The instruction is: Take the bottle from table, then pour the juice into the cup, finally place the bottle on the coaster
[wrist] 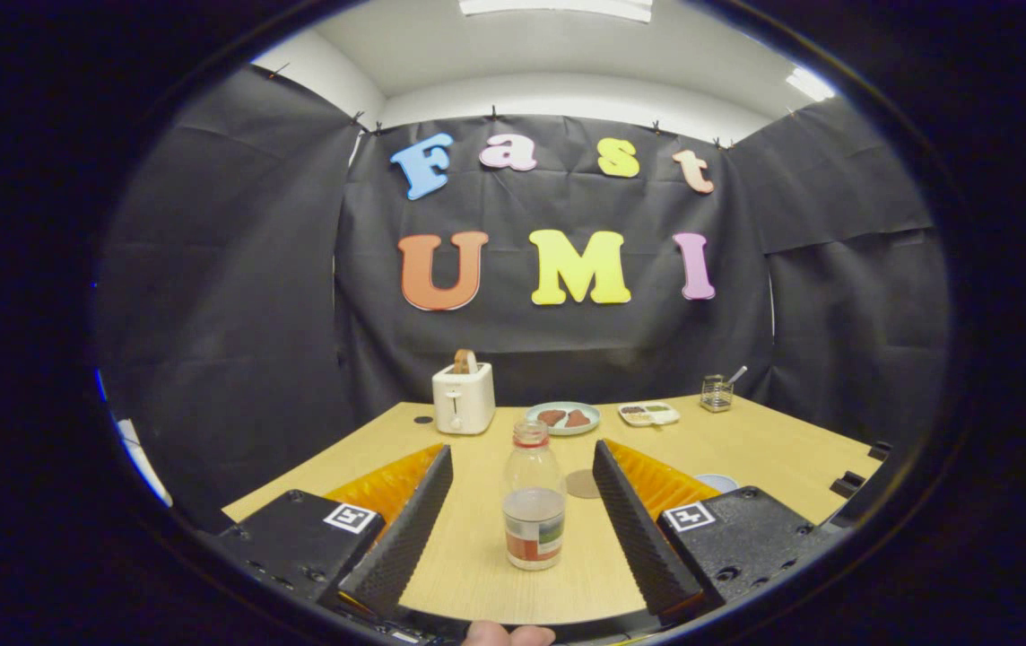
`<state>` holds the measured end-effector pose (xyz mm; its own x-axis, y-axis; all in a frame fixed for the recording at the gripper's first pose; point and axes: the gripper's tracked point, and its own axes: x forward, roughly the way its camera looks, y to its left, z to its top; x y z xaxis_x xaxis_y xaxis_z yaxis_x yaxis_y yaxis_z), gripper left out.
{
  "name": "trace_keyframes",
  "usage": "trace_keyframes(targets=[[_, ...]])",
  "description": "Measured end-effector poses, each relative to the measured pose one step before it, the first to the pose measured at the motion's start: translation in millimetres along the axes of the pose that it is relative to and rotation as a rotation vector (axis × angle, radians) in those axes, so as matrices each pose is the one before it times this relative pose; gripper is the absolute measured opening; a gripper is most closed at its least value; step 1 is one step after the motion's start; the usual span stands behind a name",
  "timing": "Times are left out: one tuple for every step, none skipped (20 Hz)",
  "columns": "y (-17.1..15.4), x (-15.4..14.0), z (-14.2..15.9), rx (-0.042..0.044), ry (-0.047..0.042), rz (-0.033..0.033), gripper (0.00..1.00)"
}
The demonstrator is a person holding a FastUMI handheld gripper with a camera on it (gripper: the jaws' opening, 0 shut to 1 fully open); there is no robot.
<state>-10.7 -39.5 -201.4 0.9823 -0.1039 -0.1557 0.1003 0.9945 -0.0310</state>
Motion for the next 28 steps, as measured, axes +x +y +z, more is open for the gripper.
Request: trace_keyframes(targets=[[-1.37, 5.07, -11.15, -0.00270, 0.00806, 0.00175, 1.00], [-1.68, 4.23, -10.84, 0.00006, 0.01224, 0.00083, 1.00], [-1.63, 4.24, -10.55, 0.00188, 0.00991, -0.00306, 1.00], [-0.94, 3.95, -10.12, 0.00209, 0.01032, -0.00081, 1.00], [0.55, 4.35, -10.35, -0.00147, 0.01199, 0.00157, 1.00], [0.11, 4.43, -8.45, -0.00552, 0.00804, 0.00063, 1.00], [-0.61, 4.00, -6.69, -0.01044, 0.00647, -0.00352, 1.00], [-1.83, 4.97, -5.58, -0.01083, 0.00296, -0.00924, 1.00], [-0.56, 5.67, -6.83, -0.00746, 0.00019, -0.00432, 1.00], [0.75, 6.05, -5.20, -0.00695, 0.00347, -0.00284, 1.00], [-1.37, 6.36, -8.50, -0.00884, 0.00937, -0.01220, 1.00], [-0.34, 5.95, -4.87, -0.00843, 0.00522, -0.00658, 1.00], [1.38, 5.85, -3.61, -0.00548, 0.00489, -0.00431, 1.00], [1.28, 4.58, -1.24, -0.00077, -0.00092, -0.00255, 1.00], [2.30, 3.57, 0.54, 0.00145, -0.00592, 0.00253, 1.00], [2.58, 3.59, 0.72, 0.00207, -0.00210, 0.00359, 1.00], [1.82, 3.66, 0.24, 0.00025, -0.00501, 0.00296, 1.00], [0.77, 3.91, 0.07, -0.00323, 0.00184, -0.00071, 1.00], [0.57, 3.36, -1.56, -0.00252, -0.00048, 0.00151, 1.00], [1.78, 3.71, -1.86, 0.00010, 0.00640, 0.00473, 1.00], [1.56, 1.64, -1.95, 0.00078, 0.00149, 0.00415, 1.00], [-1.99, 1.60, -0.45, -0.00150, 0.00238, -0.00515, 1.00], [-4.64, 0.93, -1.24, -0.00243, 0.00093, -0.01055, 1.00], [-2.14, -0.31, 1.67, 0.00258, -0.00467, -0.00361, 0.99], [0.67, 0.47, 2.75, 0.01023, -0.00783, 0.00637, 0.95], [-0.31, 1.15, 0.54, 0.00939, 0.01004, 0.00476, 0.91], [-2.65, 1.95, -2.54, 0.00858, 0.00963, 0.00231, 0.87], [-1.72, -0.42, 2.33, 0.00796, 0.00673, 0.00007, 0.83]])
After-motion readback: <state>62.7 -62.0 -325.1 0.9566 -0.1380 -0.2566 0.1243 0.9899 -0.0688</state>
